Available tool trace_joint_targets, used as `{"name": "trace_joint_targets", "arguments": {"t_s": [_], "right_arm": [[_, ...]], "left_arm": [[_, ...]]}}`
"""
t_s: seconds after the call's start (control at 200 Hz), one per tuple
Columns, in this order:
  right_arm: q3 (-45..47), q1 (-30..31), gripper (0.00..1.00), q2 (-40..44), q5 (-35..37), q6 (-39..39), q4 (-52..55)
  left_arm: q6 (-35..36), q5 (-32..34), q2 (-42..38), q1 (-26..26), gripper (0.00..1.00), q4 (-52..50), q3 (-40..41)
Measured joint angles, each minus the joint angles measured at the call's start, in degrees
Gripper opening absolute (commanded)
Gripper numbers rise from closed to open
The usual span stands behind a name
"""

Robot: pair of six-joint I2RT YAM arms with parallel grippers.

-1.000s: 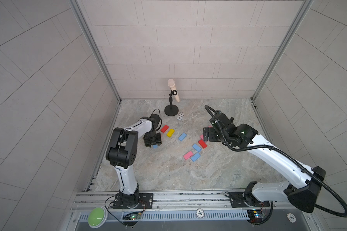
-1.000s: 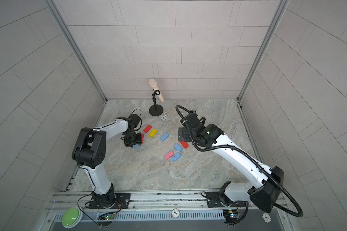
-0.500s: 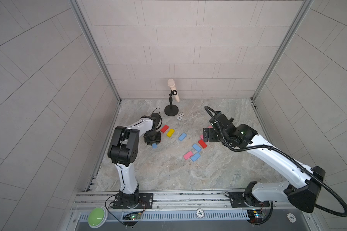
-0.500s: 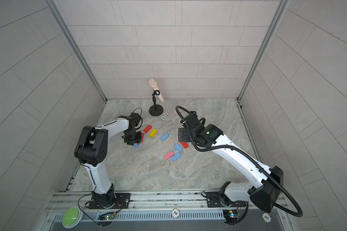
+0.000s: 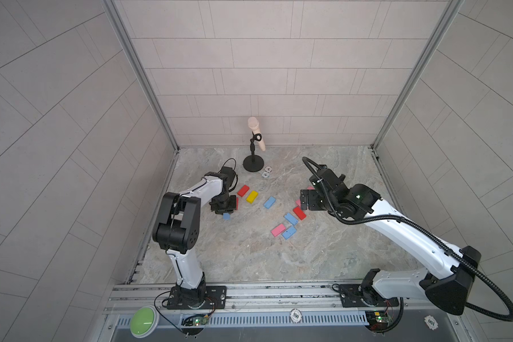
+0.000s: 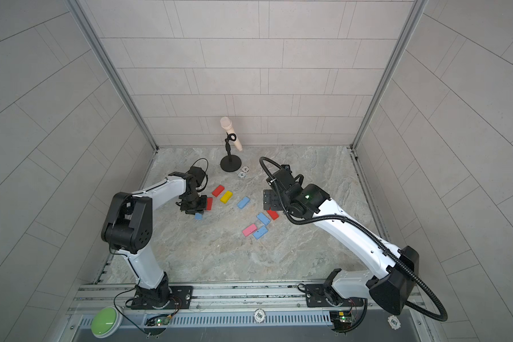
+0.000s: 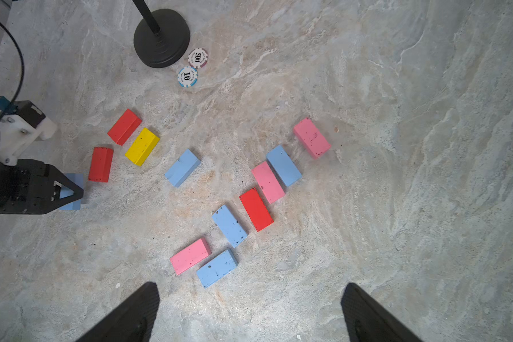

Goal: Assemble the letter t with building blocks
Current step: Pick up the building block from the center of the board, then assemble the building block at the center of the board.

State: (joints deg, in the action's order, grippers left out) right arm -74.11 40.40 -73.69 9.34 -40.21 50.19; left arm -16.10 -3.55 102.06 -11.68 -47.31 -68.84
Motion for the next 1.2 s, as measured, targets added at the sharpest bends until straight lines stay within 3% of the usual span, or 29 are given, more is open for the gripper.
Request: {"name": "trace_joint_targets", "arguments": {"t_s": [0.195, 0.381, 0.636, 0.971, 1.197], "right_arm": [[0.0, -0.3, 1.00, 0.0, 0.0, 1.9, -0.1], [-0.2, -1.4, 1.00, -0.3, -1.0, 4.8, -1.0], [-2.6, -3.1, 1.00, -1.2, -2.4, 11.6, -1.2], [-2.3, -6.5, 1.00, 0.7, -6.2, 20.0, -2.9], [-2.3, -7.6, 1.00, 0.7, -9.0, 23.7, -3.1]], "left_arm": [[7.9, 2.8, -10.5, 2.1, 0.19, 0.3, 0.6], [15.9, 4.5, -11.6, 3.4, 0.19, 2.3, -3.3], [34.4, 3.5, -17.6, 3.4, 0.16, 10.8, 1.4], [56.5, 4.2, -19.5, 3.6, 0.13, 8.5, 4.0], [66.9, 6.0, -18.4, 3.8, 0.06, 6.4, 4.0]]}}
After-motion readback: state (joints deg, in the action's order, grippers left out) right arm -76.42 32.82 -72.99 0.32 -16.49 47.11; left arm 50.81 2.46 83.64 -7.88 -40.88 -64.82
